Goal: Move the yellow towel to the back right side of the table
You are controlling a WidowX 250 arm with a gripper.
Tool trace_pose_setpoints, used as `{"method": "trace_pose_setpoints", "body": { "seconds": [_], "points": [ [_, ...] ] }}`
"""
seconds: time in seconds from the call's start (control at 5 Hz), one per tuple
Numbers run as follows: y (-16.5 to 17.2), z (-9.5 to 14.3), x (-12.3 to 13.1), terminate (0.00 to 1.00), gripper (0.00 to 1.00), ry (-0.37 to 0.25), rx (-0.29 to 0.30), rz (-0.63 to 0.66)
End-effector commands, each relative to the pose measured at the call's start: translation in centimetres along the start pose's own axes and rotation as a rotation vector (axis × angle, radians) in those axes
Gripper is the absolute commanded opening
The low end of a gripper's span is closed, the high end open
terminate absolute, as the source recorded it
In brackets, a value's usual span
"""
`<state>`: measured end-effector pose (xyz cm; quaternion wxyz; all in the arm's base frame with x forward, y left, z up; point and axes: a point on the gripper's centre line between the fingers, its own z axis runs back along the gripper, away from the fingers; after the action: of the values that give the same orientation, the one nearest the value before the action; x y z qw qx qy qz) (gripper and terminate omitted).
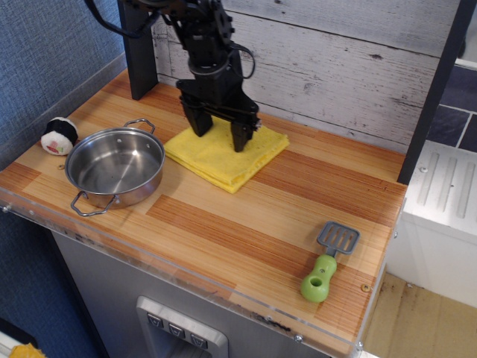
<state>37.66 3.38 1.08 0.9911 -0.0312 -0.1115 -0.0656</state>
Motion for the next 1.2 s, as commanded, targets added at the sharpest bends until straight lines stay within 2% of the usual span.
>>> {"method": "trace_pose_setpoints", "body": {
  "seconds": [0.0, 0.4, 0.6, 0.8, 1.0],
  "points": [
    [-5.4, 1.0, 0.7, 0.00, 1.00, -0.045, -0.050, -0.104],
    [-8.6, 0.5, 0.9, 0.00, 1.00, -0.039, -0.070, -0.219],
    [-9.3, 0.6, 1.0, 0.00, 1.00, -0.048, -0.087, -0.244],
    [-9.4, 0.6, 1.1, 0.00, 1.00, -0.043, -0.076, -0.248],
    [-9.0, 1.5, 1.3, 0.00, 1.00, -0.075, -0.070, -0.261]
  ]
}}
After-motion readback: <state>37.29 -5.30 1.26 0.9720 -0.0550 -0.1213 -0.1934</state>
